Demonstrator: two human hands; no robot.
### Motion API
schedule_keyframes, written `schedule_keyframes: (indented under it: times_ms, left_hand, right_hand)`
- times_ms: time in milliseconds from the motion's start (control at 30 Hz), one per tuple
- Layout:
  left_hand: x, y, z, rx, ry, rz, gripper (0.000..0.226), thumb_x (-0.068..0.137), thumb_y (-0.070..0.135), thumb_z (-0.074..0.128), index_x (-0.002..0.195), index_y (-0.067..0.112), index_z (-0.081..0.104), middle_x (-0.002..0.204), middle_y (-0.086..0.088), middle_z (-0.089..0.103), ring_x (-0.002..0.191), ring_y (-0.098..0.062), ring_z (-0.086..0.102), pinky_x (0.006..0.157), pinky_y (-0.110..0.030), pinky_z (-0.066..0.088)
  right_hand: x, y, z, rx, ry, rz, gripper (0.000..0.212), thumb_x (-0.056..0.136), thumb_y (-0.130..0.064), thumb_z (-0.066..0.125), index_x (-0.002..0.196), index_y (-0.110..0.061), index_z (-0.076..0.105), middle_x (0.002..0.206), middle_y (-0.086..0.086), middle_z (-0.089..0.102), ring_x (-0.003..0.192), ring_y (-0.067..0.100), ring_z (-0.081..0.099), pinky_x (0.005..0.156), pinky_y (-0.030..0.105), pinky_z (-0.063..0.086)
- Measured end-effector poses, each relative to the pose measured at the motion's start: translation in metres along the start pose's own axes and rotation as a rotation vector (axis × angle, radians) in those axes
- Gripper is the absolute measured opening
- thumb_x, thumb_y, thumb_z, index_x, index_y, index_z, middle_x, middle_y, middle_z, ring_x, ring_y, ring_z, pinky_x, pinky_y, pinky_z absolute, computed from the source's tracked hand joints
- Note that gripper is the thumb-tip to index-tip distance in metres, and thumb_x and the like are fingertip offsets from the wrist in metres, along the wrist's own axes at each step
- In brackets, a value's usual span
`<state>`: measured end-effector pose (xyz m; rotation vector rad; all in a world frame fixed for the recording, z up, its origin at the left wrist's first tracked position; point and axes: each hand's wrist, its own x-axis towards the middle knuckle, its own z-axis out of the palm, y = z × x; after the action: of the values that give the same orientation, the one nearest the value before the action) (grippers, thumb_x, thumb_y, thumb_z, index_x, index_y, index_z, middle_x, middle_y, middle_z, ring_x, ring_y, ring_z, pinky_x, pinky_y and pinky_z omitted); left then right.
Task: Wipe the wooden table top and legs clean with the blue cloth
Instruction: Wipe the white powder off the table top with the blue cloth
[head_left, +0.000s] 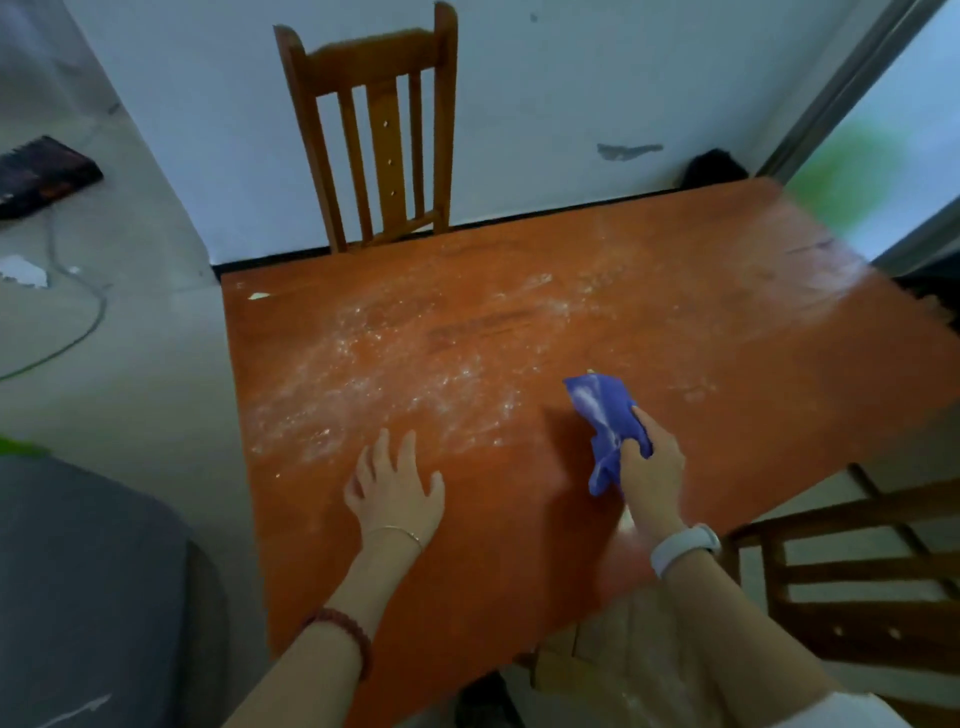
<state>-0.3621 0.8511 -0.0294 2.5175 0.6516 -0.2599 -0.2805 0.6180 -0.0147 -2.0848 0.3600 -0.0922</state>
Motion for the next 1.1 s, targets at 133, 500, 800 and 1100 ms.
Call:
schedule_keyframes:
  times_ms: [133,500,800,1100]
  left_hand:
    - [0.055,0.046,0.011,0.123,-0.047,0.071,0.060,0.091,0.045,0.036,0.144,0.031,0.011,0.155,-0.001,-0.001,0.141,-0.027,-0.001,0.112,-0.054,0.010]
    - [0.138,0.104,0.041,0.219,-0.048,0.052,0.051,0.091,0.045,0.036,0.140,0.034,0.025,0.154,0.000,0.010,0.140,-0.026,0.003,0.111,-0.053,0.009]
    - [0.158,0.152,0.032,0.141,0.000,0.032,0.043,0.091,0.037,0.042,0.134,0.029,0.041,0.150,-0.003,0.024,0.137,-0.029,0.012,0.110,-0.053,0.011]
    - [0.210,0.237,0.075,0.295,-0.147,0.151,0.049,0.090,0.047,0.038,0.137,0.041,0.026,0.154,0.002,0.007,0.140,-0.027,0.004,0.112,-0.053,0.010]
  right_hand:
    - [0.079,0.011,-0.028,-0.138,0.151,0.055,0.044,0.089,-0.006,0.044,0.132,-0.016,0.047,0.137,0.015,0.042,0.124,0.032,0.040,0.105,0.044,0.034]
    - [0.166,0.034,-0.001,-0.605,0.084,-0.113,0.044,0.081,-0.017,0.053,0.125,-0.019,0.056,0.135,0.013,0.044,0.109,0.041,0.041,0.090,0.044,0.038]
    - [0.175,0.026,-0.034,0.197,-0.132,-0.104,0.033,0.077,-0.016,0.048,0.104,-0.033,0.055,0.112,0.007,0.060,0.100,0.021,0.056,0.085,0.019,0.046]
    - [0.312,0.060,-0.079,-0.245,0.346,0.177,0.040,0.088,-0.008,0.048,0.127,-0.017,0.053,0.138,0.012,0.044,0.119,0.035,0.036,0.099,0.031,0.024]
